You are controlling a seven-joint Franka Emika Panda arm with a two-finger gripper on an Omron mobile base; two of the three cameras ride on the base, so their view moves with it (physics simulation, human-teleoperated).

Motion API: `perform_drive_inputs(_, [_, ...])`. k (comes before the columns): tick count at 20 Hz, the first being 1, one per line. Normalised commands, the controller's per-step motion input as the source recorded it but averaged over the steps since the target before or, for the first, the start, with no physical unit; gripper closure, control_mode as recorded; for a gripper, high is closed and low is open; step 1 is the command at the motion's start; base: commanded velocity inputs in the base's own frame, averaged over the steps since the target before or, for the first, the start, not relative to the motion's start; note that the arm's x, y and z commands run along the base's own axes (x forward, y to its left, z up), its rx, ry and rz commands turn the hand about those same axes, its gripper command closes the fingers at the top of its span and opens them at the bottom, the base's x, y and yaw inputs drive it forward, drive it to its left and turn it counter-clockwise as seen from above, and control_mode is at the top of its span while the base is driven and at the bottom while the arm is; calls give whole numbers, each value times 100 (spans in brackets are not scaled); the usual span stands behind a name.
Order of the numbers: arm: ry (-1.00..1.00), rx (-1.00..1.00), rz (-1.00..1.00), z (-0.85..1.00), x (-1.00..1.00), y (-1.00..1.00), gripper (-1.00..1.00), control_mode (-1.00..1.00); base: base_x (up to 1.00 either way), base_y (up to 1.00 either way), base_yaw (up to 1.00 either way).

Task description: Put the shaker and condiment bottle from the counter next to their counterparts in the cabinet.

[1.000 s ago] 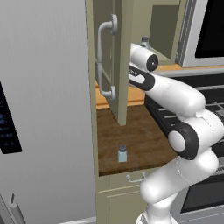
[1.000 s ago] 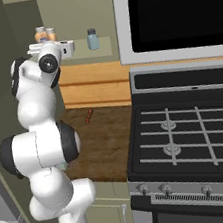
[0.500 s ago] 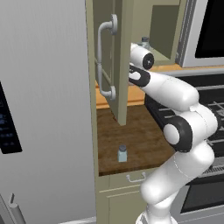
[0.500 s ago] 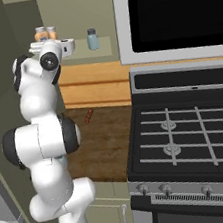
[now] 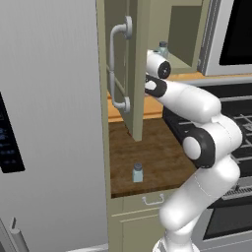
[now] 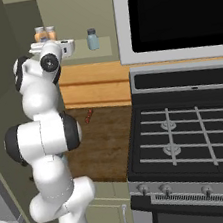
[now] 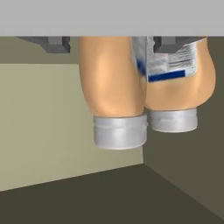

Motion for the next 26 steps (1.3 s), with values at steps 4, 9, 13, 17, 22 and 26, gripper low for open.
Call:
perform_drive_inputs(4, [0, 1, 0, -1, 0, 0, -100, -100, 0, 0, 0])
perform_drive_inputs(9, [-1, 5, 1, 0, -21, -1, -100, -100, 0, 0, 0])
perform_drive_inputs(13, [-2, 7, 2, 0, -38, -10, -100, -100, 0, 0, 0])
perform_drive_inputs(17, [-5, 7, 4, 0, -48, -18, -100, -100, 0, 0, 0])
perform_drive_inputs(22, [-8, 6, 12, 0, -58, -28, -100, -100, 0, 0, 0])
perform_drive_inputs(26, [-16, 3, 14, 12, -66, -21, -100, -100, 0, 0, 0])
